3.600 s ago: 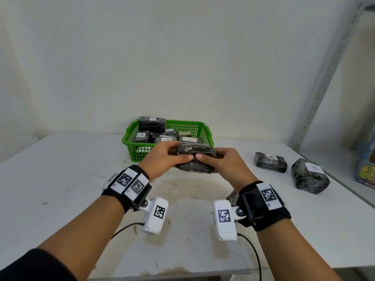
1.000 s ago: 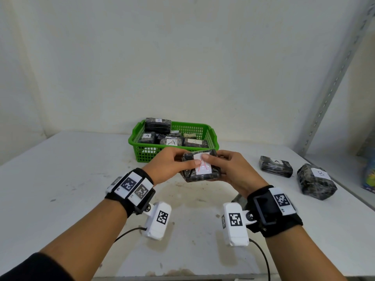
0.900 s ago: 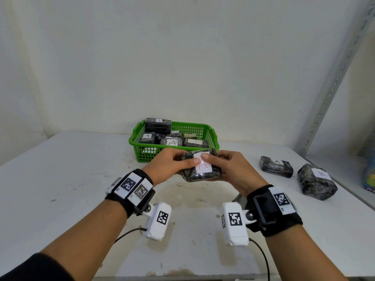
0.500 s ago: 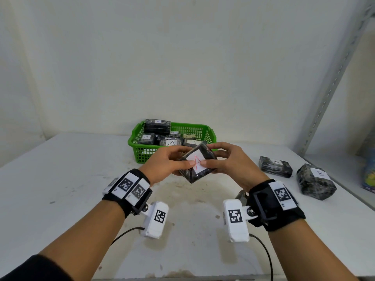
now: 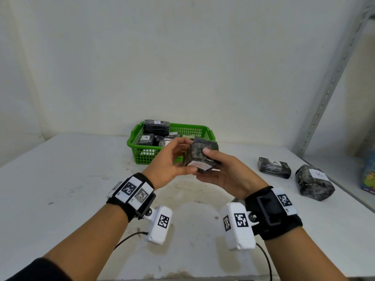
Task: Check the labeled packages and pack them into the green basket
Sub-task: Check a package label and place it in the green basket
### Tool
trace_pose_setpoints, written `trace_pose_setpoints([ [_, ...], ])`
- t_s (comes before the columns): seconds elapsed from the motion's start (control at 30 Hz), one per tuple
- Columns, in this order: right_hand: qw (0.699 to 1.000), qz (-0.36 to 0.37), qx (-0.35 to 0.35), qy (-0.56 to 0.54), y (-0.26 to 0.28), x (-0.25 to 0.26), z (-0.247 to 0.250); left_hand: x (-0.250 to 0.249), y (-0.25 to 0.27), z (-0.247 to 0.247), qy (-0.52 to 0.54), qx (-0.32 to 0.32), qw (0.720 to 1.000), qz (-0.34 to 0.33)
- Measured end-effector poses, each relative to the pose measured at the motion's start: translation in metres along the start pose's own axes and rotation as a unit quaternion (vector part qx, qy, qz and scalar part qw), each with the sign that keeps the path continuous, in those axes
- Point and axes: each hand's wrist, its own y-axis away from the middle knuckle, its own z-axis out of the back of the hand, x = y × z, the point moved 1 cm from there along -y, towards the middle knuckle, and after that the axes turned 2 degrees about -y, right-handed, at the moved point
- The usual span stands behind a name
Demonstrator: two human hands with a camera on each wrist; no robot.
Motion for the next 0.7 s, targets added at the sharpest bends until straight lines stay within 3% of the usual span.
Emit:
trace_pose_setpoints([
  [0.13, 0.999, 0.039, -0.025, 0.028, -0.0046, -0.0069, 0.0045, -0.0035, 0.0032, -0.0030, 0.023, 0.053, 0.996, 0.064],
  [0.23, 0.998, 0.029, -0.021, 0.059, -0.0052, -0.0101, 0.0058, -0.0055, 0.0035, -0.0056, 0.027, 0.026, 0.994, 0.106],
  [0.53, 0.995, 0.041, -0.041, 0.084, -0.0096, -0.0073, 0.0058, -0.0057, 0.0013, -0.0037, 0.047, 0.017, 0.991, 0.123],
  [0.7, 0.996, 0.026, -0.014, 0.081, -0.0098, -0.0047, 0.0070, -0.0109, 0.0003, -0.0024, 0.060, 0.007, 0.989, 0.131],
])
